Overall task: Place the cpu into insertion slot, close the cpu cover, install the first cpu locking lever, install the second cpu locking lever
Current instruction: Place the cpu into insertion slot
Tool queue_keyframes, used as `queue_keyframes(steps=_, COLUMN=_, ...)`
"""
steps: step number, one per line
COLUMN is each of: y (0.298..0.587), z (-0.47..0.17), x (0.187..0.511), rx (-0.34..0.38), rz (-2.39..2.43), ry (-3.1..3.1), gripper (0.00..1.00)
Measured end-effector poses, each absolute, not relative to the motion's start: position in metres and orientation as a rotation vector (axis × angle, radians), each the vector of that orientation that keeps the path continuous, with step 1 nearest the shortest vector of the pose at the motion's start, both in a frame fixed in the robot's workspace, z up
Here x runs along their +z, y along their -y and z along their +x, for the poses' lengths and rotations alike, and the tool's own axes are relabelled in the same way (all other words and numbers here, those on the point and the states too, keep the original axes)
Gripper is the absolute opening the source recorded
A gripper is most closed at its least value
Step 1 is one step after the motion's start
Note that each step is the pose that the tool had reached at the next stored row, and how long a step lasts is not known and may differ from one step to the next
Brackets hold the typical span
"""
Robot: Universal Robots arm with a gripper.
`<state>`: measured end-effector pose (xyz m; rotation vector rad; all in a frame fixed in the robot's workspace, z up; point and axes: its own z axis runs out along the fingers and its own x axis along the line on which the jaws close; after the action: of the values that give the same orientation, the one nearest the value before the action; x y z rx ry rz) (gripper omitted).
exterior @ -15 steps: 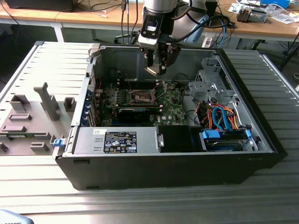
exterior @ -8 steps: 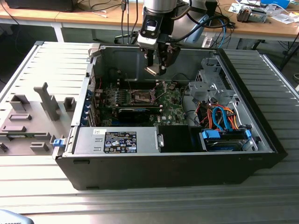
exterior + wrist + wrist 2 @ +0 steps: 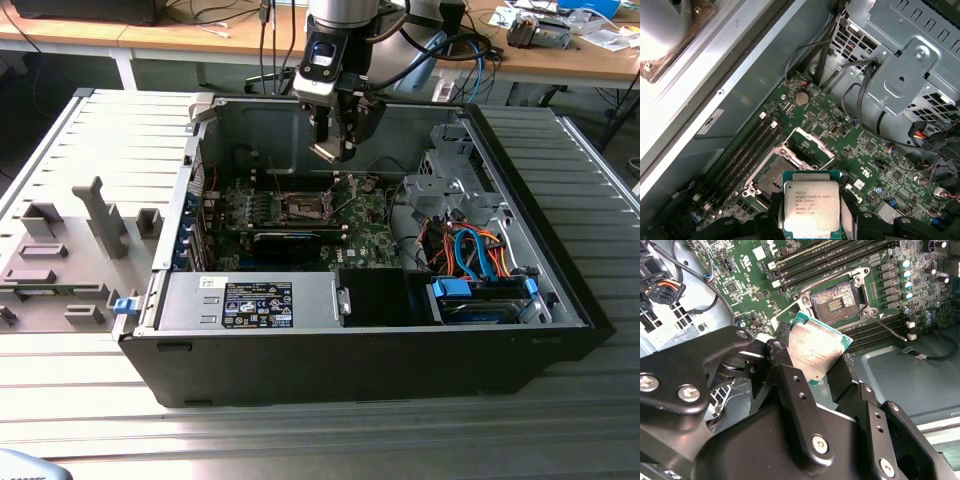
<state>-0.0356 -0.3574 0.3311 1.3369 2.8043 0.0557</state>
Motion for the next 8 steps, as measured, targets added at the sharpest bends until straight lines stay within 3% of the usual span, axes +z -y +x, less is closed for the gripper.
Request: queue_keyframes(steps=8, y=0.3574, z=-0.0356, x=0.3311, rx=0.053, rz=1.353, ry=-2.796, gripper=0.54)
